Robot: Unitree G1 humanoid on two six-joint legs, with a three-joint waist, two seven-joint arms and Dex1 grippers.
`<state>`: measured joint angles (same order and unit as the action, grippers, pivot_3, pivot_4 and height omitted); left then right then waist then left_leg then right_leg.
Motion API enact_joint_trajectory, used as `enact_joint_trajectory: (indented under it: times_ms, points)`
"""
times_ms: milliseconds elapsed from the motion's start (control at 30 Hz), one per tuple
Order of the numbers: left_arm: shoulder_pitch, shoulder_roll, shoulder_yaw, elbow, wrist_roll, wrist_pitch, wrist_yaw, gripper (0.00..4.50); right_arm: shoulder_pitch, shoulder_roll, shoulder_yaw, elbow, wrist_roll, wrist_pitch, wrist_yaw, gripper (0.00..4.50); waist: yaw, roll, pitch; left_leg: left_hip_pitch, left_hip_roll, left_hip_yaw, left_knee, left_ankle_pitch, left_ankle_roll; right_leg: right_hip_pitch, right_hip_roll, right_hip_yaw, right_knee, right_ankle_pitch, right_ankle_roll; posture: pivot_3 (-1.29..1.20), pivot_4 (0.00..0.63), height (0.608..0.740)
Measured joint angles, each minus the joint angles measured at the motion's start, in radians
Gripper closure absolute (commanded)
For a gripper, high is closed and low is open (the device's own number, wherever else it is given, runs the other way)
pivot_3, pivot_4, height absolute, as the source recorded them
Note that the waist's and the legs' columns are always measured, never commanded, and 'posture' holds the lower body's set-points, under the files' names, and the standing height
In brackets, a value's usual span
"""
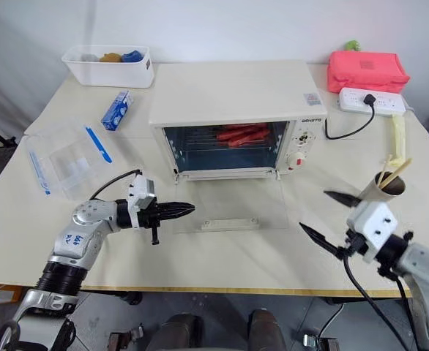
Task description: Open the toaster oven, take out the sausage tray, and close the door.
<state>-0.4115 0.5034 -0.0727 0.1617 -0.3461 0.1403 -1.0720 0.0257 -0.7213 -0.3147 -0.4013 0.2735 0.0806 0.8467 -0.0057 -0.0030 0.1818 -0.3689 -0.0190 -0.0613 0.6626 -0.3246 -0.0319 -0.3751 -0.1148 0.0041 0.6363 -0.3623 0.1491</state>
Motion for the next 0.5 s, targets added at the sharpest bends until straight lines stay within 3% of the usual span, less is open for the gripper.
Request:
enact_joint_trajectory:
  times_ms: [100, 167, 267, 400, 500]
  points:
    - [0.033, -0.009, 0.015, -0.031, -0.006, 0.002, 0.016, 4.48, -0.157, 0.001, 0.14, -0.042, -0.13, 0.164, -0.127, 0.0, 0.003, 0.0, 0.0, -0.001, 0.0, -0.001, 0.0, 0.0, 0.0, -0.001, 0.0, 0.001, 0.0, 0.0, 0.0, 0.0, 0.15, 0.74]
    - [0.068, -0.012, 0.038, -0.061, -0.03, 0.014, 0.026, 4.09, -0.263, 0.034, 0.245, -0.033, -0.207, 0.191, -0.177, 0.0, 0.003, 0.0, 0.0, -0.001, 0.0, -0.001, 0.0, 0.0, 0.0, -0.002, 0.0, 0.0, 0.0, 0.0, 0.0, 0.0, 0.15, 0.74]
    - [0.147, -0.01, 0.103, -0.138, -0.103, 0.05, 0.034, 3.31, -0.429, 0.139, 0.422, 0.04, -0.355, 0.135, -0.26, 0.0, -0.009, 0.0, 0.0, -0.003, 0.0, -0.002, -0.001, 0.0, -0.001, -0.005, 0.0, 0.0, 0.001, 0.0, 0.0, 0.0, 0.15, 0.74]
    - [0.216, 0.043, 0.224, -0.237, -0.183, 0.07, 0.037, 2.08, -0.55, 0.191, 0.603, 0.211, -0.575, 0.013, -0.355, 0.0, -0.009, 0.0, 0.0, -0.003, -0.001, -0.003, -0.001, 0.0, -0.001, -0.005, -0.001, -0.001, 0.001, 0.0, 0.0, 0.0, 0.15, 0.74]
    - [0.263, 0.072, 0.301, -0.291, -0.247, 0.121, 0.051, 2.08, -0.633, 0.238, 0.682, 0.331, -0.696, -0.071, -0.421, 0.0, -0.012, 0.0, 0.0, -0.004, -0.001, -0.003, -0.001, 0.0, -0.001, -0.005, -0.001, -0.001, 0.001, 0.0, 0.0, 0.0, 0.15, 0.74]
